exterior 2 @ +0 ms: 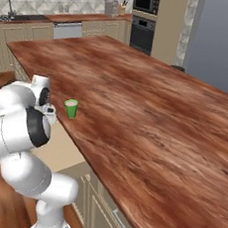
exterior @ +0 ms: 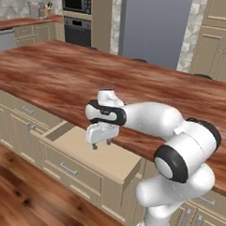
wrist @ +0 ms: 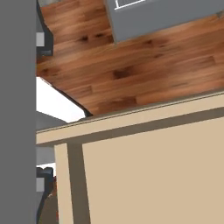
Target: Pick up the straw from the left drawer and put it inside the smoothie cup.
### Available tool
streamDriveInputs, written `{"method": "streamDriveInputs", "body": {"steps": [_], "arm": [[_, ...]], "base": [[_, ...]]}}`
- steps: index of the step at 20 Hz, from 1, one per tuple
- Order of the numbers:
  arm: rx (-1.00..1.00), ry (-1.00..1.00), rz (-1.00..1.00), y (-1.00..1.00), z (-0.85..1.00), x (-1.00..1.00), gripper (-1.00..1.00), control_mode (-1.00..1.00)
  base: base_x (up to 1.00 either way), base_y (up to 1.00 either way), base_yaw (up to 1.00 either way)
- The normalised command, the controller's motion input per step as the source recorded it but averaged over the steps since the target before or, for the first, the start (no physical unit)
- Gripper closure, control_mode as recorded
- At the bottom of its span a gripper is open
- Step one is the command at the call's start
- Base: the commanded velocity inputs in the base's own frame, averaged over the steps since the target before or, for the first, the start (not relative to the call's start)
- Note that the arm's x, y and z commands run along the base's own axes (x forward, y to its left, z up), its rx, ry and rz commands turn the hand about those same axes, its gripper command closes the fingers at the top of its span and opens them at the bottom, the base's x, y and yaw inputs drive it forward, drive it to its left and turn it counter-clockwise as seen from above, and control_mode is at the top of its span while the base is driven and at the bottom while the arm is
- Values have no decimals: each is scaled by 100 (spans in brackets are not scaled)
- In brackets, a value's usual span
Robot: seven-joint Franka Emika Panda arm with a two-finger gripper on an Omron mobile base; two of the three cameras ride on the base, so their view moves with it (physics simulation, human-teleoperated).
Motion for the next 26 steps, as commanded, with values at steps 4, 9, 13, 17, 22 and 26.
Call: {"method": "streamDriveInputs", "body": {"steps": [4, 9, 13, 17, 22, 26], "arm": [[0, 9, -13, 21, -71, 5, -100, -100], [0, 1, -5, 21, -64, 0, -100, -100], [9, 0, 0, 63, -77, -3, -100, -100], [16, 3, 1, 90, -74, -8, -100, -100], [17, 2, 6, 99, -55, -46, -100, -100], [3, 0, 11, 100, -36, -91, -100, -100]], "base": [[0, 0, 0], [0, 0, 0], [0, 0, 0], [0, 0, 0], [0, 0, 0], [0, 0, 0]]}}
